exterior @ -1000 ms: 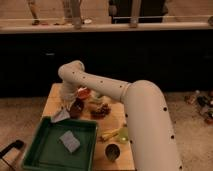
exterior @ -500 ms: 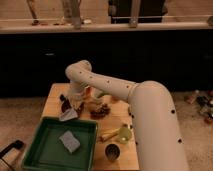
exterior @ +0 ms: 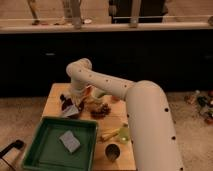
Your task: Wipe purple bowl with towel
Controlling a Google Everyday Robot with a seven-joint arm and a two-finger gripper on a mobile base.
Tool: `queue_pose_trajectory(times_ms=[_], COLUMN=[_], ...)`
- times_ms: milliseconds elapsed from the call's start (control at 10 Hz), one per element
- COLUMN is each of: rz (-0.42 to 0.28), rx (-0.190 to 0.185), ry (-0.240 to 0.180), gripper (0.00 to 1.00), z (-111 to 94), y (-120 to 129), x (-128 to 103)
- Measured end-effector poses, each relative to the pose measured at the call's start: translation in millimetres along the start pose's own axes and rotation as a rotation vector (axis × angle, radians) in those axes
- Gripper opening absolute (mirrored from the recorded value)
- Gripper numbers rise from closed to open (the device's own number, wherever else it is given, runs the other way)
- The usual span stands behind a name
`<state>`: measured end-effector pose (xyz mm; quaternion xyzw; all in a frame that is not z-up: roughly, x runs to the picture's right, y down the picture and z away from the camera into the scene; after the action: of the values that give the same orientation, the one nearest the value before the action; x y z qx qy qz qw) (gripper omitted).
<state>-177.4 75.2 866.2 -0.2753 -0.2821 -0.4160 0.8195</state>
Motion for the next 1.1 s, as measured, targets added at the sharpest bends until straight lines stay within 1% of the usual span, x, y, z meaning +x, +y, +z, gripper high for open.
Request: queue_pose_trajectory(times_ms=[300, 500, 700, 900, 1100], rz=[-0.017, -0.048, -0.1, -0.145, -0.173], rx=[0.02, 0.037, 0.063, 0.088, 0.095], ry=[0.005, -0.005, -0.036, -0.077, -0.098], gripper=[0.0, 0.0, 0.0, 0.0, 0.0], z=[8, 11, 12, 10, 10], y=[-14, -26, -41, -49, -52], x=[6, 0, -17, -30, -39])
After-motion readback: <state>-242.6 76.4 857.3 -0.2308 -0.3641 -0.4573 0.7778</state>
